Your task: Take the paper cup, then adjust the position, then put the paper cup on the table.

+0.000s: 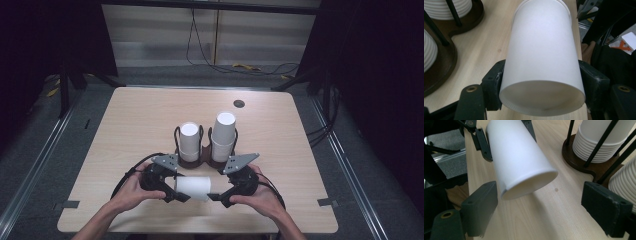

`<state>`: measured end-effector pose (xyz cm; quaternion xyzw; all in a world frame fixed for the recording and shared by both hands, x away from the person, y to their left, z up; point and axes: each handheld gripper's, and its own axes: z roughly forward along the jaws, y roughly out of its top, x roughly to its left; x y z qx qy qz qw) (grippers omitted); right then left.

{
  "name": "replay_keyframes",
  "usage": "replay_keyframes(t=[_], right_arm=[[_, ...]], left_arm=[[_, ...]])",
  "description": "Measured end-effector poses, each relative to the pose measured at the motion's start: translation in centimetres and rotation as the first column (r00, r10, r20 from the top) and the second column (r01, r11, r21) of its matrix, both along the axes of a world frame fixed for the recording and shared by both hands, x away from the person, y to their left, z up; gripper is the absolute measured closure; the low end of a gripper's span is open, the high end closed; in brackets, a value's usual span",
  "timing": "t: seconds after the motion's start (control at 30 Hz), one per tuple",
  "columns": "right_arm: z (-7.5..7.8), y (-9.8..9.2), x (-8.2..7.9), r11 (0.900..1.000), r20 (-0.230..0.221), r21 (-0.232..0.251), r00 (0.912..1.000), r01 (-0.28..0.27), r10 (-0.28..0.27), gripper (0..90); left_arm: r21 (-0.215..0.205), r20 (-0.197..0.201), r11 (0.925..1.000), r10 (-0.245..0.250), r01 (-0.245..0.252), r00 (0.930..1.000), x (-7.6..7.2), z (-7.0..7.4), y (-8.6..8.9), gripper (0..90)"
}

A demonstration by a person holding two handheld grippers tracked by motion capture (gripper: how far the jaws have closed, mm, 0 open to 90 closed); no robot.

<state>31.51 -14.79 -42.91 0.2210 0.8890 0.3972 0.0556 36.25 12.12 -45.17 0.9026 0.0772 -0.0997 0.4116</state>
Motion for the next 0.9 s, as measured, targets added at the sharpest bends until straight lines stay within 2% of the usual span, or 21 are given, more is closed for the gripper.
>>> replay_keyframes(t=[0.13,0.27,0.37,0.57,0.8,0.87,0.9], right_arm=[[-0.3,-0.4,0.0,0.999,0.008,0.023,0.9996,0.027,-0.028,13.9],[-0.4,-0.9,-0.1,0.998,0.011,0.064,0.9995,0.03,-0.03,13.7],[-0.5,-1.0,-0.2,0.997,0.014,0.072,0.9993,0.034,-0.035,13.7],[-0.8,-1.0,-0.2,0.995,0.009,0.097,0.9994,0.032,-0.033,13.7],[-0.6,-1.1,-0.2,0.992,0.018,0.126,0.9993,0.029,-0.032,13.6],[-0.6,-1.1,-0.3,0.992,0.016,0.126,0.9993,0.031,-0.034,13.6],[-0.6,-1.1,-0.2,0.991,0.017,0.131,0.9994,0.028,-0.031,13.6]], left_arm=[[-0.045,-0.009,0.9984,0.034,-0.035,0.9994,-0.1,0.1,0.4,32.1],[-0.076,-0.008,0.9959,0.047,-0.048,0.9989,0.1,0.1,0.6,32.1],[-0.108,-0.004,0.9927,0.053,-0.053,0.9986,0.0,0.2,0.7,32.0],[-0.132,0.006,0.99,0.051,-0.05,0.9987,-0.1,-0.2,0.7,32.1],[-0.194,0.002,0.9788,0.067,-0.066,0.9977,-0.2,-0.2,1.0,32.1],[-0.197,0.009,0.9785,0.065,-0.061,0.9979,-0.2,-0.1,1.0,32.1],[-0.214,0.006,0.9746,0.067,-0.064,0.9977,-0.2,-0.1,1.0,32.1]])
